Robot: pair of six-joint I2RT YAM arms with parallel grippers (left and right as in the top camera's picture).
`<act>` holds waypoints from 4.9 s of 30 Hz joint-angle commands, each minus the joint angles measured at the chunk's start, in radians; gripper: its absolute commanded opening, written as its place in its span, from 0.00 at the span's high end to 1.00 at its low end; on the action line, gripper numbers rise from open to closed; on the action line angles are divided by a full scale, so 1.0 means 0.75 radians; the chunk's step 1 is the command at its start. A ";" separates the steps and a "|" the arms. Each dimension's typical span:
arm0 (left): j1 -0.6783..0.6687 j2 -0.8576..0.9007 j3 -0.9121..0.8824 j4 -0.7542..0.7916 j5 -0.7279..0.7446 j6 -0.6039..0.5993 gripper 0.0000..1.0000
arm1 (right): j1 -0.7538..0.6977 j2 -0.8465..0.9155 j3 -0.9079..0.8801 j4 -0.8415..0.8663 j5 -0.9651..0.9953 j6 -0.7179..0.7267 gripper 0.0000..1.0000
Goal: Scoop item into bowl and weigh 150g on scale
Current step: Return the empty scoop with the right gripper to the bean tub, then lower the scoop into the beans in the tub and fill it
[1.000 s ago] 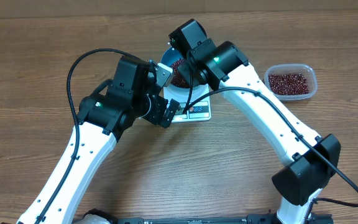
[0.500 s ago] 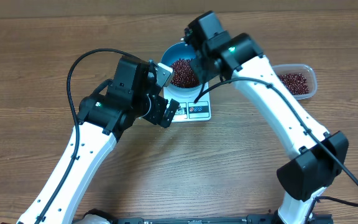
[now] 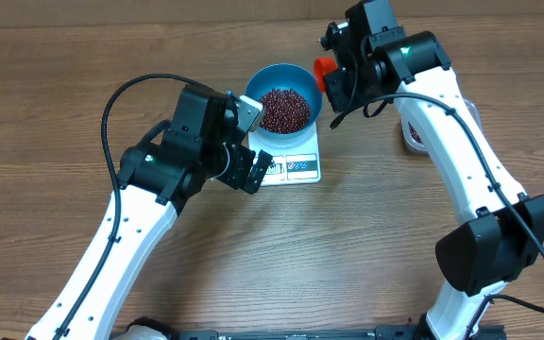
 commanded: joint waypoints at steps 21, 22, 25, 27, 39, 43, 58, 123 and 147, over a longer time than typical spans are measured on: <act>-0.001 -0.008 -0.003 0.005 -0.008 -0.017 0.00 | -0.111 -0.072 0.048 0.008 -0.135 0.011 0.96; -0.001 -0.008 -0.003 0.005 -0.008 -0.017 0.00 | -0.135 -0.078 0.048 0.007 -0.160 0.032 0.96; -0.001 -0.008 -0.003 0.005 -0.008 -0.017 0.00 | -0.190 -0.100 0.048 -0.009 -0.196 0.040 0.96; -0.001 -0.008 -0.003 0.005 -0.008 -0.017 0.00 | -0.224 -0.119 0.048 -0.028 -0.212 0.040 0.96; -0.001 -0.008 -0.003 0.005 -0.008 -0.017 0.00 | -0.545 -0.220 0.048 -0.235 -0.302 0.054 0.96; -0.001 -0.008 -0.003 0.005 -0.008 -0.017 0.00 | -0.632 -0.220 0.046 -0.258 -0.313 0.036 0.96; -0.001 -0.008 -0.003 0.005 -0.008 -0.017 0.00 | -0.757 -0.180 -0.075 -0.297 -0.058 -0.038 0.96; -0.001 -0.008 -0.003 0.005 -0.008 -0.017 0.00 | -0.806 -0.172 -0.515 0.056 -0.061 -0.011 0.96; -0.001 -0.008 -0.003 0.005 -0.008 -0.017 0.01 | -0.806 -0.075 -0.540 0.099 0.158 0.023 0.96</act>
